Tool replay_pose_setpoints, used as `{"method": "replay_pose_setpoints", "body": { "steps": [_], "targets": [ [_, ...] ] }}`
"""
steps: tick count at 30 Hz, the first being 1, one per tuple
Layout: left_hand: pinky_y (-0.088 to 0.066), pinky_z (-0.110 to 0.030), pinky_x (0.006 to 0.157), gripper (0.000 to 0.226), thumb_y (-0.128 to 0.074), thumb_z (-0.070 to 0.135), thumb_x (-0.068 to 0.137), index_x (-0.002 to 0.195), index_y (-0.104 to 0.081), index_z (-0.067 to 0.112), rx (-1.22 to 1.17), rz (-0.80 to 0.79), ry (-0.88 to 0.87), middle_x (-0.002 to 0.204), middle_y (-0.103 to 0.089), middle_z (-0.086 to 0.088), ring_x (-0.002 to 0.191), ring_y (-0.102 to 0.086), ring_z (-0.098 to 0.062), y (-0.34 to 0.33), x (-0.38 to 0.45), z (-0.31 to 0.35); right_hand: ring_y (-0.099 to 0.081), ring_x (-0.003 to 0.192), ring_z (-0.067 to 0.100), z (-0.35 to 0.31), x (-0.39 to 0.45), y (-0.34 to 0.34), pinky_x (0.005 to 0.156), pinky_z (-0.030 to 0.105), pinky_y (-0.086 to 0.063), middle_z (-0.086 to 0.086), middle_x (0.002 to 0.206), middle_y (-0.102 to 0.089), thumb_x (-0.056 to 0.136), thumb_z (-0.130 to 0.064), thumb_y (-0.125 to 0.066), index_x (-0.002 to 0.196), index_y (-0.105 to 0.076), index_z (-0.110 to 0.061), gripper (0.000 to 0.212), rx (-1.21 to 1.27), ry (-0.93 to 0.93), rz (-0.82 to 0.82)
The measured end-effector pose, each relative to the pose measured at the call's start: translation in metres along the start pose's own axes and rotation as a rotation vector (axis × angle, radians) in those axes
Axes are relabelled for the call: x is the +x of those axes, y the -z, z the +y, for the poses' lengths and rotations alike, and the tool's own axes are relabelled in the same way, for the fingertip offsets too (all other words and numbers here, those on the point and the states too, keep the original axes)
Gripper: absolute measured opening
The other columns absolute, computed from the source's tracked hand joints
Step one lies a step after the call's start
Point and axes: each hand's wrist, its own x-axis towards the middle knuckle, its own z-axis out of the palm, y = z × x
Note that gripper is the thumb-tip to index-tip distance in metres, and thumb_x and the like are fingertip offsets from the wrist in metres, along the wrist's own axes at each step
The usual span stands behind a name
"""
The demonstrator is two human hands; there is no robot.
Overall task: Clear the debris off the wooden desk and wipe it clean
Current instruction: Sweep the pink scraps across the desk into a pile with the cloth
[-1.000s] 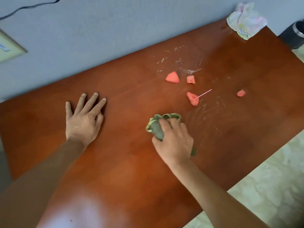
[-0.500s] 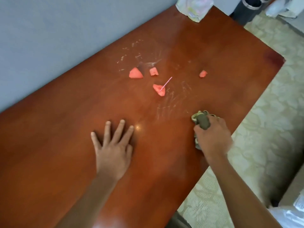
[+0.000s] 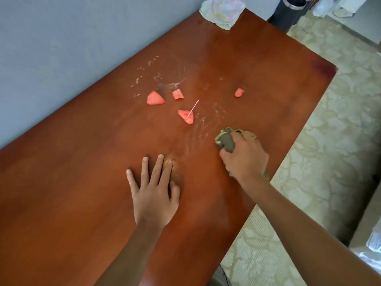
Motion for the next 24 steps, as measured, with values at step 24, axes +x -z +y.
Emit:
{"method": "replay_pose_setpoints", "body": {
  "steps": [24],
  "targets": [
    [-0.008, -0.069, 0.123, 0.059, -0.031, 0.048, 0.103, 0.159, -0.038, 0.032, 0.089, -0.069, -0.045, 0.170, -0.025, 0.002, 0.160, -0.012, -0.029, -0.005, -0.002, -0.005, -0.064, 0.094, 0.014, -0.003, -0.073, -0.004, 0.062, 0.028, -0.058, -0.008, 0.130, -0.061, 0.090, -0.064, -0.064, 0.133, -0.060, -0.033, 0.053, 0.007, 0.852, -0.151]
  ]
}}
